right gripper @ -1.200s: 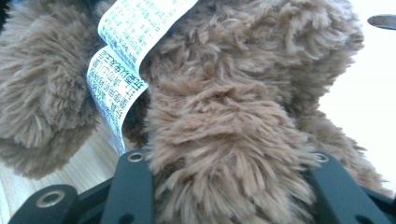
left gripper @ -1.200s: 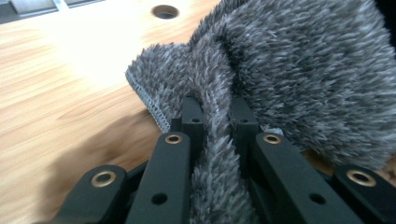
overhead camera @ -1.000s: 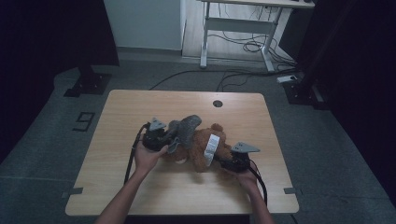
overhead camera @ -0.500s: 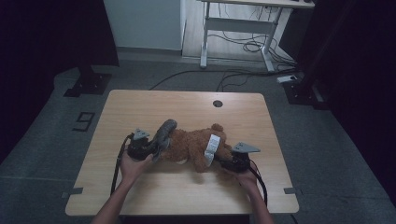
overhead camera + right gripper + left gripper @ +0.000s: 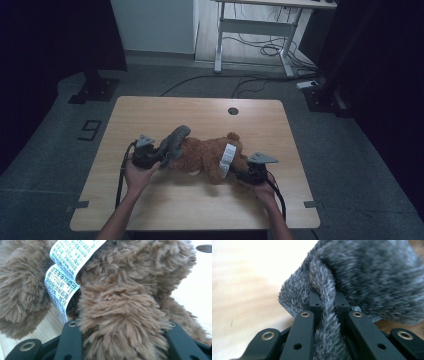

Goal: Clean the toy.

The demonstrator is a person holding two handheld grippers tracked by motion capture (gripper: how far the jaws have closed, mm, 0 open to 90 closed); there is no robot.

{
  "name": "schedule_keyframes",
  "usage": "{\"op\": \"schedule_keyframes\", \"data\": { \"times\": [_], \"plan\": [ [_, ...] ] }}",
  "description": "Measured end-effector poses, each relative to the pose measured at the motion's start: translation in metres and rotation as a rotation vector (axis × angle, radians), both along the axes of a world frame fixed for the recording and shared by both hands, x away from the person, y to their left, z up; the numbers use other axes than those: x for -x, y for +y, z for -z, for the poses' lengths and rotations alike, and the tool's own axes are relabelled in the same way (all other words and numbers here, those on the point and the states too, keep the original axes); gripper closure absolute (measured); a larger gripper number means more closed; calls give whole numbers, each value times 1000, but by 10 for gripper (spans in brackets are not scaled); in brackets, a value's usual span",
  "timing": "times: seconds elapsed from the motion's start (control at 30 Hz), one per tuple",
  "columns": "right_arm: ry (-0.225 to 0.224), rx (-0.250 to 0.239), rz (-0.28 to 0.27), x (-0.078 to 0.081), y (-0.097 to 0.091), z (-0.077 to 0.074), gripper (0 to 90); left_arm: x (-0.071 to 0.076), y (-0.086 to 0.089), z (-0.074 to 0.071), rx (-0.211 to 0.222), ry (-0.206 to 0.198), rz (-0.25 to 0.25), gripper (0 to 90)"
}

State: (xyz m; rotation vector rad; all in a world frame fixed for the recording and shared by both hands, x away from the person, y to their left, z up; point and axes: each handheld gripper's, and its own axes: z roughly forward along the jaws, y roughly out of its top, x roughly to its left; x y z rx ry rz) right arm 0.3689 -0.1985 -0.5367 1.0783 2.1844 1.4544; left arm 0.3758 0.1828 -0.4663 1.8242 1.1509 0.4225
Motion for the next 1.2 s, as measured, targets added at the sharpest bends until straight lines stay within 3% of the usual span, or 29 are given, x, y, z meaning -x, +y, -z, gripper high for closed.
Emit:
{"op": "schedule_keyframes", "data": {
  "times": [0.1, 0.2, 0.27, 0.37, 0.47, 0.57, 0.63, 0.73, 0.97, 1.07, 1.2],
  "plan": [
    [0, 1, 12, -1, 3, -1, 570, 2, -24, -19, 10, -52, 65, 805],
    [0, 2, 14, -1, 3, -1, 570, 1, -64, -27, -45, -79, 151, 804],
    [2, 0, 13, -1, 3, -1, 570, -2, -93, -27, -63, -74, 207, 804],
    [2, 3, 13, 0, 3, -1, 569, -8, -133, -27, -52, -57, 273, 804],
    [3, 4, 12, 0, 3, -1, 570, -11, -169, -25, -111, -62, 300, 804],
    [7, 4, 13, 0, 2, -1, 570, -18, -192, -21, -175, -51, 301, 803],
    [9, 1, 24, 0, 2, 0, 570, -23, -197, -19, -193, -40, 290, 803],
    [17, -9, 28, -1, 2, 1, 569, -26, -192, -18, -184, -22, 282, 803],
    [13, 3, 22, 0, 4, 0, 569, -28, -170, -19, -201, -34, 225, 803],
    [14, 3, 21, 0, 4, 0, 569, -29, -158, -19, -242, -45, 191, 803],
    [16, 1, 16, 0, 3, 1, 569, -32, -135, -15, -234, -29, 150, 803]
  ]
}}
